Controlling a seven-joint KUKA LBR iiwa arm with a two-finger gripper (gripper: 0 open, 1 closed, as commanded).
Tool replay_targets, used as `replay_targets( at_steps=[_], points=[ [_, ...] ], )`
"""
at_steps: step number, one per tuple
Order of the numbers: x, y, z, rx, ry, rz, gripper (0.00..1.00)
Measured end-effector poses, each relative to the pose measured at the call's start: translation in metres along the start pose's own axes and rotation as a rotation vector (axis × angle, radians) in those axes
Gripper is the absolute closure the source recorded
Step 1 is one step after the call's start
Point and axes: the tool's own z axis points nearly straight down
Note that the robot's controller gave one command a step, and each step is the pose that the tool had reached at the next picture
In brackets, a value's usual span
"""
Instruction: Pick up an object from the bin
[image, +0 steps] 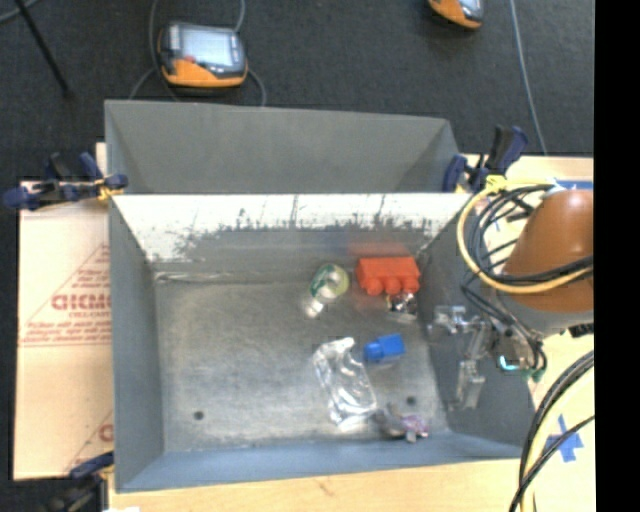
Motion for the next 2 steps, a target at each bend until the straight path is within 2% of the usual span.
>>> replay_targets(
  at_steps=[1, 2],
  points=[
    [-0.0615, 0.0347, 0.0756, -0.001, -0.007, -0.083, 0.0],
    [-0.0615, 0.0317, 0.071, 0.003, -0.011, -0.083, 1.0]
  ],
)
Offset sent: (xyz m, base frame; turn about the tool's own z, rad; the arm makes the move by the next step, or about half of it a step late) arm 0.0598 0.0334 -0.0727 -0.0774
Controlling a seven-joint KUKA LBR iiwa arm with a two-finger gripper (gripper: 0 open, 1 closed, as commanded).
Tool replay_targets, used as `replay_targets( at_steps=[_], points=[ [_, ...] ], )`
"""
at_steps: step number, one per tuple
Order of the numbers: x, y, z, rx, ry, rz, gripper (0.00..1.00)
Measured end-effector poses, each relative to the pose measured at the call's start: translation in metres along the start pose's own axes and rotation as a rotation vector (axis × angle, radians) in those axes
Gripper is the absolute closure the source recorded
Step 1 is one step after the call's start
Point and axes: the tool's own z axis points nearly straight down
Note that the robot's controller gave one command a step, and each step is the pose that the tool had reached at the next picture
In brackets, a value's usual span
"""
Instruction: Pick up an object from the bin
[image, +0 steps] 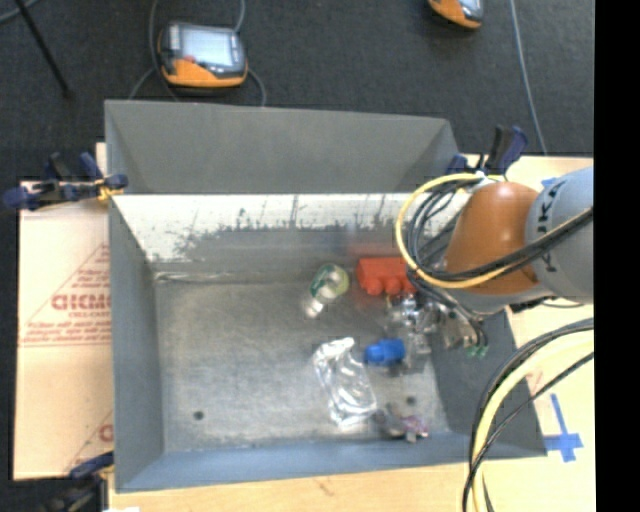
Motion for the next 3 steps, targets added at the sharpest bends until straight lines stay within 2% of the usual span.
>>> replay_targets(
  at_steps=[1, 2, 3],
  points=[
    [-0.02, 0.028, 0.007, 0.003, -0.006, -0.224, 1.0],
    [-0.012, 0.035, -0.11, 0.0, -0.005, -0.212, 1.0],
    [-0.025, 0.06, -0.174, -0.003, -0.004, -0.514, 1.0]
  ],
)
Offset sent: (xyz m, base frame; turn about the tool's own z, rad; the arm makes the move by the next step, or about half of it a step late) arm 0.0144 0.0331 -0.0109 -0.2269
